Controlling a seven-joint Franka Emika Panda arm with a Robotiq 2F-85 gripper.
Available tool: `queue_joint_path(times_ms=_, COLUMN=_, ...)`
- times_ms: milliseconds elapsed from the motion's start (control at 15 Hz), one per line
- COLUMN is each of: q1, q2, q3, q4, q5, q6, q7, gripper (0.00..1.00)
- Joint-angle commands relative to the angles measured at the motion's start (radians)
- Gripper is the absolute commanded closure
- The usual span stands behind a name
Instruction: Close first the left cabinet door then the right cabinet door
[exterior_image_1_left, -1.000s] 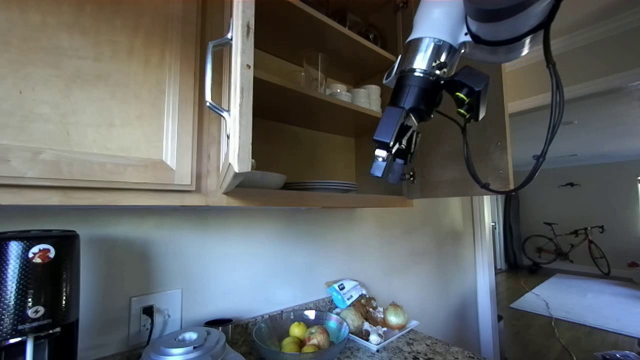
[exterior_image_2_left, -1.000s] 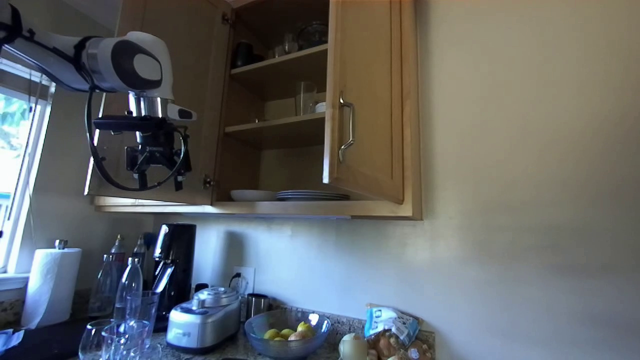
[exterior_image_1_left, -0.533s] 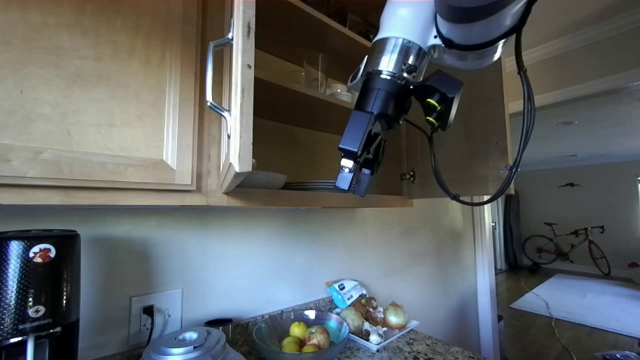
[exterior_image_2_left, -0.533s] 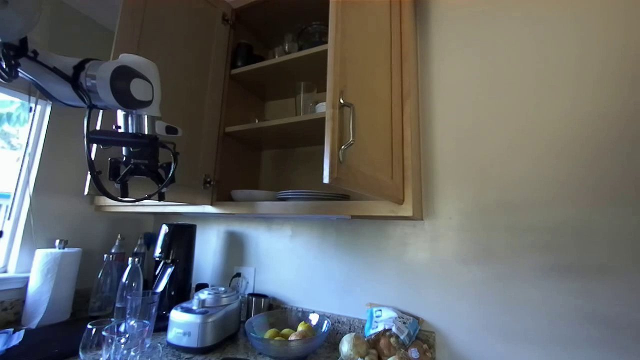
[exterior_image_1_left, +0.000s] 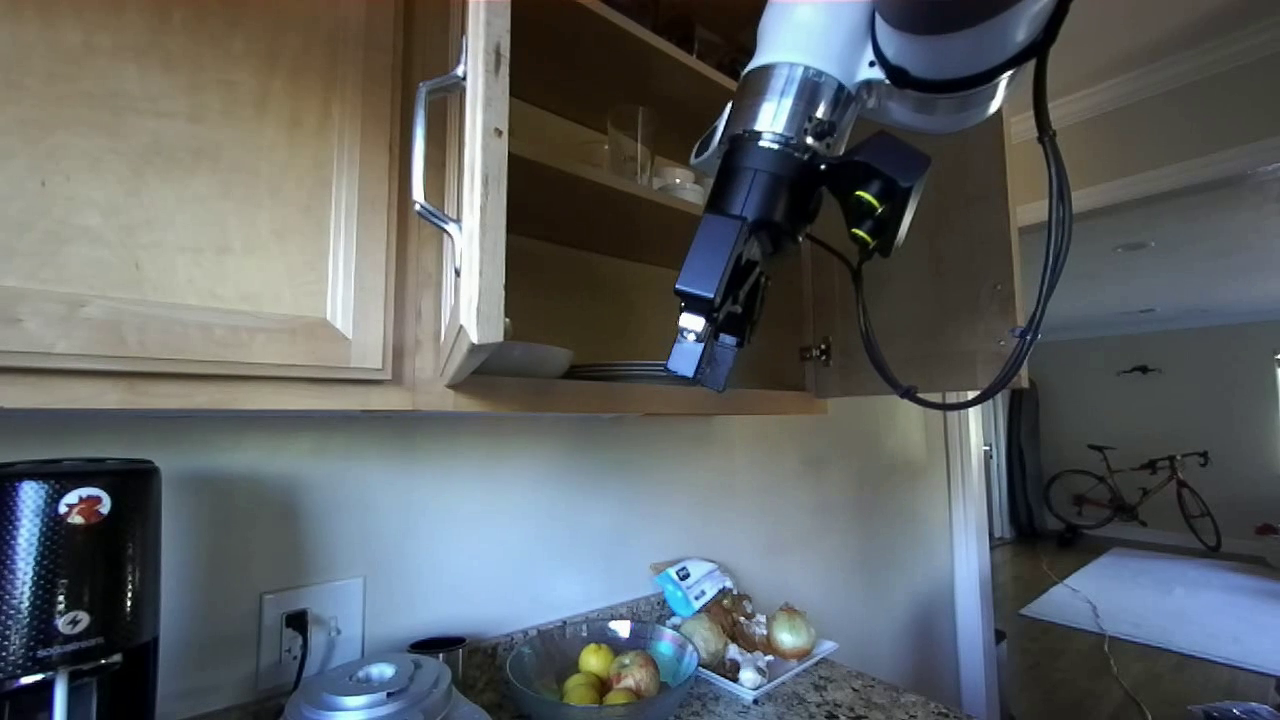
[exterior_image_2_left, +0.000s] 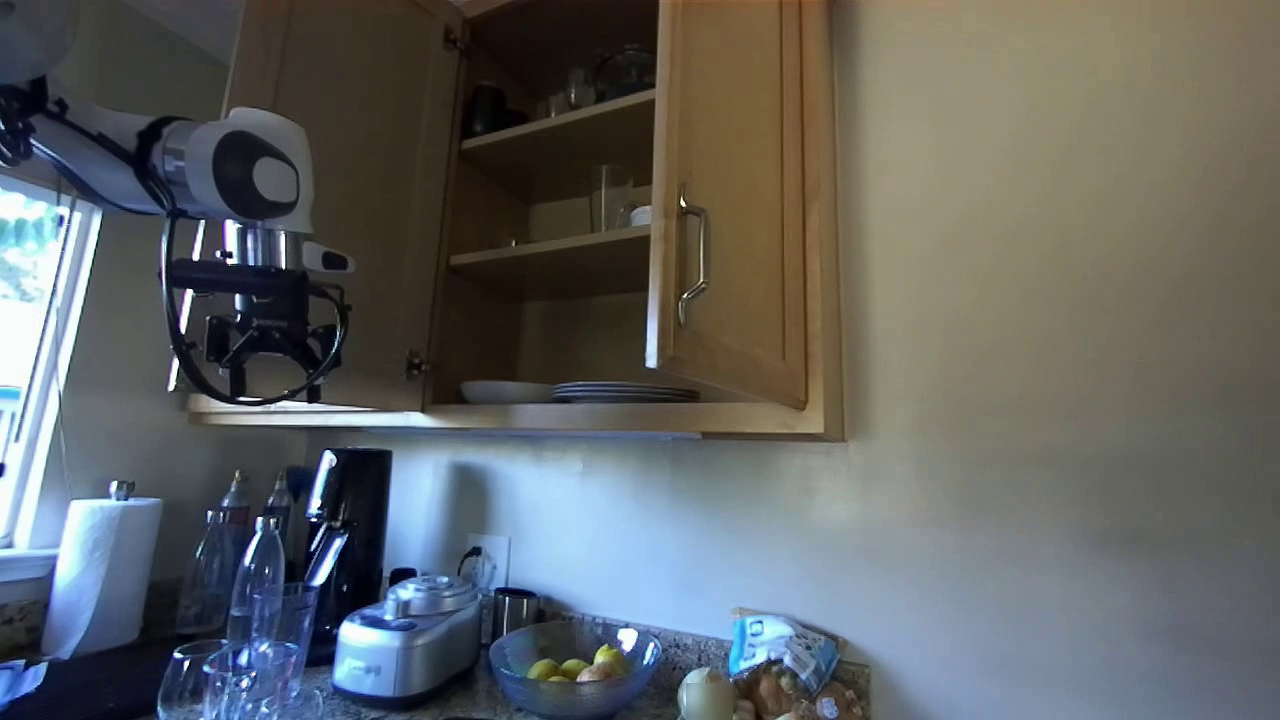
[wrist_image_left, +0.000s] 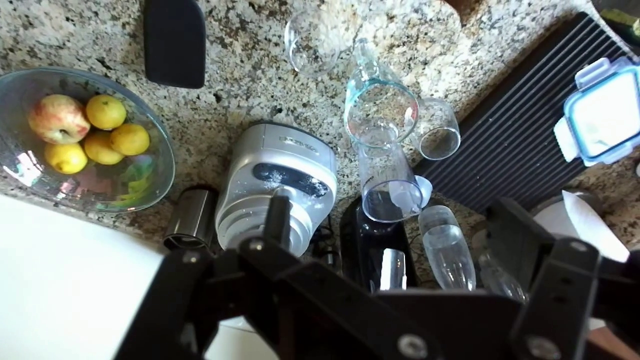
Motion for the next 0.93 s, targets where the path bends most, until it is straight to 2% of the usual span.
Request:
queue_joint_path(times_ms=0, q1=0.013, q2=0.001, q3=0.006, q4=0.004, q5=0.018, q6=-0.006, q7=0.013, gripper=0.00)
queue_joint_path(times_ms=333, q1=0.067, q2=-0.031, q3=0.096, q4=0.004, q5=0.023, q6=-0.023, q7=0.059, gripper=0.00)
queue_joint_path(times_ms=533, q1=0.091, q2=-0.055, q3=0.165, q4=-0.002, q5=0.007, q6=-0.004, q7=0.137, gripper=0.00)
queue_joint_path(times_ms=867, q1=0.045, q2=-0.107, q3=0.295, q4=-0.018, q5=-0.084, q6=0.113, q7=0.417, gripper=0.00)
